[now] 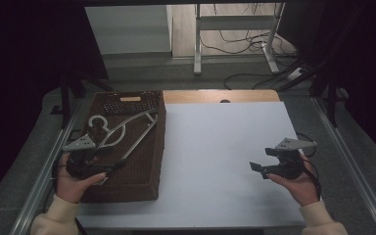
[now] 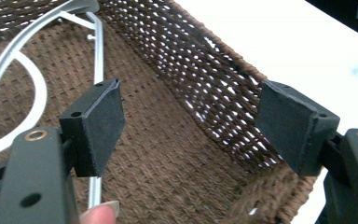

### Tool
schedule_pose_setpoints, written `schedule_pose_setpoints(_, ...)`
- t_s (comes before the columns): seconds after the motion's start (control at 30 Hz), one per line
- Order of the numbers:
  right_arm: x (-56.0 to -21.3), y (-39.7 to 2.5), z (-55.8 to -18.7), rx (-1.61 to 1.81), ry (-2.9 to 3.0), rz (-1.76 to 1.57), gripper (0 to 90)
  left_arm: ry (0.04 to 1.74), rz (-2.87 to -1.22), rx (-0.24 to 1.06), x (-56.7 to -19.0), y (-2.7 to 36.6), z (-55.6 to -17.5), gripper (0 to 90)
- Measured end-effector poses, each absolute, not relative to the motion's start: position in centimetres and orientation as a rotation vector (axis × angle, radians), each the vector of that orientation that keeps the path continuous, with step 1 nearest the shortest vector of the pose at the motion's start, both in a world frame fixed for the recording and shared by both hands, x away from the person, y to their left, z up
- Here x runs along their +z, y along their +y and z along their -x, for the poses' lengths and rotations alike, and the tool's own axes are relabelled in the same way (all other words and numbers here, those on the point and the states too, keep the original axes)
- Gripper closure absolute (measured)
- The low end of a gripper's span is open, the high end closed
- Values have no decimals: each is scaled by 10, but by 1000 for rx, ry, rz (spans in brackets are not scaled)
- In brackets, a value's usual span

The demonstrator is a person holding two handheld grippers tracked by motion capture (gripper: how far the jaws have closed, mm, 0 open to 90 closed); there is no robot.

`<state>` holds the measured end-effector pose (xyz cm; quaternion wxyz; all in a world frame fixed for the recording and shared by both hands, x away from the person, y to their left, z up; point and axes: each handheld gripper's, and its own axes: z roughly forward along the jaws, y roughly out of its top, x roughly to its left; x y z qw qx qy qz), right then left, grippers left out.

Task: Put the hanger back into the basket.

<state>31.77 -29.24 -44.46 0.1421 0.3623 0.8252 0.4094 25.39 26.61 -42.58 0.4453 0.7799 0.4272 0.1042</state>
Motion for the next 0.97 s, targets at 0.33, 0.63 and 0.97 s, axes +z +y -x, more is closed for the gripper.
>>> schedule_pose_setpoints(0.33,-442,-290,-308,1176,2367,-999,174,1019,-1949,262,-435,253,-249,201)
schedule_pose_setpoints(0.63,-440,-295,-304,1195,2361,-1016,173,1017,-1932,269,-437,253,-245,200)
schedule_pose_setpoints(0.97,-440,-299,-303,1189,2358,-1014,176,1012,-1941,275,-438,251,-246,202)
